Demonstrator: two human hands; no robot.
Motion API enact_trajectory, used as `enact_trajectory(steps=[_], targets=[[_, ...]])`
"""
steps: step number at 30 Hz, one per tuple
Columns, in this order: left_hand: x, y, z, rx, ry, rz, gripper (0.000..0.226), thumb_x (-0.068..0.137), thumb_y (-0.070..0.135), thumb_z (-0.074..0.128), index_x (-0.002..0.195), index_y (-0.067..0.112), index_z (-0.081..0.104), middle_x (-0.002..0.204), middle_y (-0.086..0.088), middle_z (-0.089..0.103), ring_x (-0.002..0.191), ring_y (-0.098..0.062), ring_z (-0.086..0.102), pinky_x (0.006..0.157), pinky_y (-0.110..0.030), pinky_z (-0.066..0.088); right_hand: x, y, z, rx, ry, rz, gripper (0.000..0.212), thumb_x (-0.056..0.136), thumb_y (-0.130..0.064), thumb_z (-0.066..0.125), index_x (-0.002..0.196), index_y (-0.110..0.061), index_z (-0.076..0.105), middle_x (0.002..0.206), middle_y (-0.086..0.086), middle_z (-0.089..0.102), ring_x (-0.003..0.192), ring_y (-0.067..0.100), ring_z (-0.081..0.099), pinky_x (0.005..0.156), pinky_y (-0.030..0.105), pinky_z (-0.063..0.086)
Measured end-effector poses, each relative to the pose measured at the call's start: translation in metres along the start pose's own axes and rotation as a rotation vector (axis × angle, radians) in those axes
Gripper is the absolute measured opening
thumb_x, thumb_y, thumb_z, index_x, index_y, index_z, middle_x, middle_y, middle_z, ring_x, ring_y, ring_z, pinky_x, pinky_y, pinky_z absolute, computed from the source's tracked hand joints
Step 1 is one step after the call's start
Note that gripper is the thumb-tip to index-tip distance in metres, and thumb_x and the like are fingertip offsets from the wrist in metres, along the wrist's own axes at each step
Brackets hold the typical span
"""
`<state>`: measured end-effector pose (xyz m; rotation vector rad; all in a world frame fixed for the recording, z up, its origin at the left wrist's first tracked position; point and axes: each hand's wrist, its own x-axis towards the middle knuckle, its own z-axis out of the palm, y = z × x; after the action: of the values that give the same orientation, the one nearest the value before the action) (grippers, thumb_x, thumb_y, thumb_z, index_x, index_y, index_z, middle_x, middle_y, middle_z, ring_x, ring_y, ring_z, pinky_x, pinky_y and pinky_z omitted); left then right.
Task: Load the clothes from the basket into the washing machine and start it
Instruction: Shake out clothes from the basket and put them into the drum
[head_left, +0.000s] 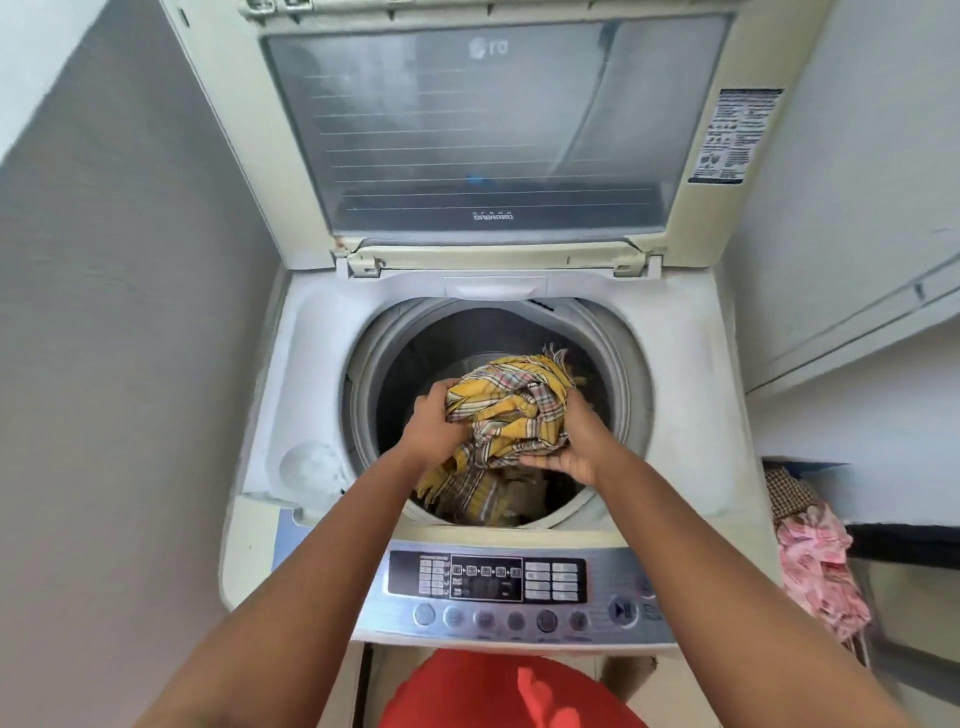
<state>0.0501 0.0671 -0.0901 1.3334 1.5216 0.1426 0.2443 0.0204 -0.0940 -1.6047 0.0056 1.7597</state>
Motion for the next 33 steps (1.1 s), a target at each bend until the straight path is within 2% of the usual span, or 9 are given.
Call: enact_trajectory(steps=[3,7,9,13,17,21,27,31,33], targets=[[0.013,-0.004,0.0,-0.012,0.019,-0.032,0.065,0.088,0.014,0.063,0.145,0.031,0.038,0.133,-0.006,0.041,0.111,-0.027,0.051,0.1,-0.043,0.047,0.012,0.002,0.004,0.003,0.014,0.042,0.061,0.098,-0.063,0.032,0.121,-0.015,0.063,0.106,0.014,0.073,0.093,0.031,0.072,0.07,0.048,0.061],[0.022,0.0,-0.007,-0.174,0.035,-0.031,0.063,0.078,0.029,0.067,0.137,0.038,0.046,0.134,-0.001,0.046,0.115,-0.022,0.056,0.103,-0.044,0.048,0.024,0.0,0.005,0.023,0.02,0.032,0.061,0.099,-0.063,0.027,0.115,-0.015,0.061,0.118,0.016,0.066,0.096,0.031,0.067,0.09,0.052,0.055],[0.031,-0.002,-0.01,-0.309,0.071,-0.037,0.064,0.067,0.035,0.069,0.128,0.043,0.052,0.137,-0.001,0.048,0.118,-0.021,0.057,0.103,-0.046,0.05,0.027,-0.003,0.003,0.023,0.025,0.039,0.065,0.099,-0.064,0.025,0.127,-0.013,0.054,0.116,0.025,0.062,0.096,0.037,0.066,0.09,0.049,0.055],[0.033,0.006,-0.012,-0.458,0.133,-0.038,0.053,0.09,0.016,0.067,0.139,0.027,0.049,0.138,0.004,0.036,0.118,-0.016,0.051,0.103,-0.041,0.05,0.024,-0.013,0.007,0.004,0.027,0.037,0.075,0.099,-0.062,0.031,0.149,-0.007,0.032,0.129,0.037,0.052,0.092,0.042,0.067,0.08,0.047,0.057],[0.025,0.019,-0.002,-0.507,0.131,-0.08,0.043,0.097,0.011,0.06,0.138,0.019,0.05,0.125,0.002,0.048,0.1,-0.009,0.057,0.098,-0.042,0.053,0.014,-0.022,0.008,-0.018,0.004,0.016,0.072,0.1,-0.056,0.036,0.154,-0.011,0.021,0.134,0.035,0.05,0.101,0.044,0.066,0.083,0.047,0.056],[0.01,0.038,0.018,-0.497,0.037,-0.076,0.035,0.098,0.014,0.059,0.131,0.021,0.053,0.128,-0.004,0.057,0.109,-0.016,0.06,0.097,-0.042,0.052,-0.002,-0.026,-0.004,-0.147,0.005,-0.028,0.061,0.102,-0.05,0.039,0.151,-0.013,0.028,0.126,0.027,0.056,0.106,0.041,0.065,0.089,0.048,0.056],[-0.019,0.067,0.055,-0.536,-0.075,-0.042,0.03,0.099,0.013,0.058,0.128,0.017,0.056,0.107,-0.003,0.065,0.093,-0.014,0.063,0.079,-0.029,0.053,-0.036,-0.026,-0.033,-0.344,-0.048,-0.136,0.033,0.103,-0.032,0.048,0.129,-0.012,0.046,0.119,0.019,0.059,0.108,0.035,0.064,0.089,0.04,0.056],[-0.038,0.09,0.085,-0.574,-0.101,-0.015,0.03,0.097,0.011,0.06,0.127,0.016,0.057,0.106,-0.006,0.066,0.085,-0.013,0.063,0.078,-0.03,0.051,-0.062,-0.03,-0.065,-0.338,0.002,-0.276,0.017,0.099,-0.026,0.055,0.113,-0.016,0.055,0.107,0.014,0.064,0.09,0.027,0.066,0.08,0.036,0.058],[-0.048,0.105,0.098,-0.6,-0.115,0.019,0.027,0.097,0.011,0.059,0.123,0.019,0.058,0.106,-0.006,0.068,0.089,-0.016,0.064,0.084,-0.034,0.052,-0.078,-0.035,-0.081,-0.322,0.008,-0.35,0.015,0.098,-0.021,0.056,0.112,-0.016,0.056,0.1,0.013,0.065,0.083,0.026,0.066,0.075,0.035,0.059]])
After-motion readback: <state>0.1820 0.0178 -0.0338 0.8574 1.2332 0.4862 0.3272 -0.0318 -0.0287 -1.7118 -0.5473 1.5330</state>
